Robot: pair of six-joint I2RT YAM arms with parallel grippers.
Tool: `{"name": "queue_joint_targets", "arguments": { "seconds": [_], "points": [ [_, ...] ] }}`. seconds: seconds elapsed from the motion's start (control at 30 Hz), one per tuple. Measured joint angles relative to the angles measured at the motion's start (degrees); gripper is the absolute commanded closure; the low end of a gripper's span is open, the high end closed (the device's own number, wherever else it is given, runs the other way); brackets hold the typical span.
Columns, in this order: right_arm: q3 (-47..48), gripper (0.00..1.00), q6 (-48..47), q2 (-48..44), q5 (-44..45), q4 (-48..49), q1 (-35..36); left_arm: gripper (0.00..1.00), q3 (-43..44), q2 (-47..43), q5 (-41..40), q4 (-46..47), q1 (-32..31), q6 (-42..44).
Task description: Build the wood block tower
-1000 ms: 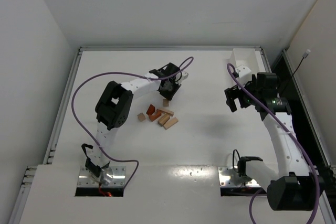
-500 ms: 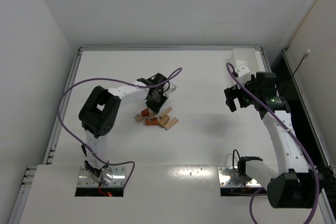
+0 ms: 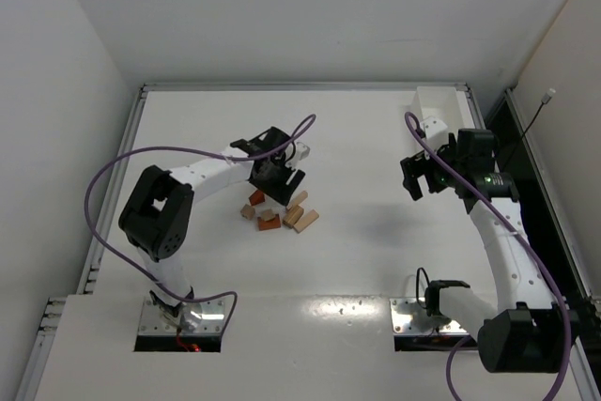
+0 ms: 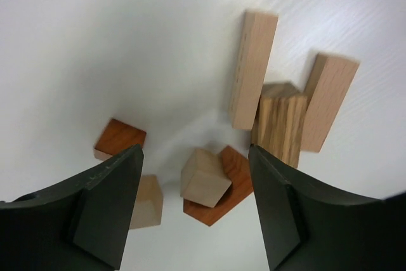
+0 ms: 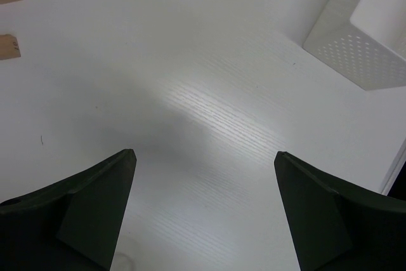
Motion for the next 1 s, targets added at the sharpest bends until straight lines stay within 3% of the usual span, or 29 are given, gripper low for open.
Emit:
{"name": "queue_joint_targets", "arguments": {
  "seconds": [0.3,0.63,1.0],
  "points": [
    [0.0,0.12,0.02,-0.02,-0.33,0.0,0.0,0.43,6.14,0.24,-1.22,1.57,-1.33,0.87],
    [-0.85,0.12,0.04,-1.68,-0.37,-0.02,-0.35,0.43,7.56,6.51,-0.39,1.09,-7.15,4.57],
    [-1.51,0.12,0.09,-2.25,-0.42,-0.07,-0.35,0.45,9.92,9.77,-2.14,0.79,-7.58,6.29]
  ]
}}
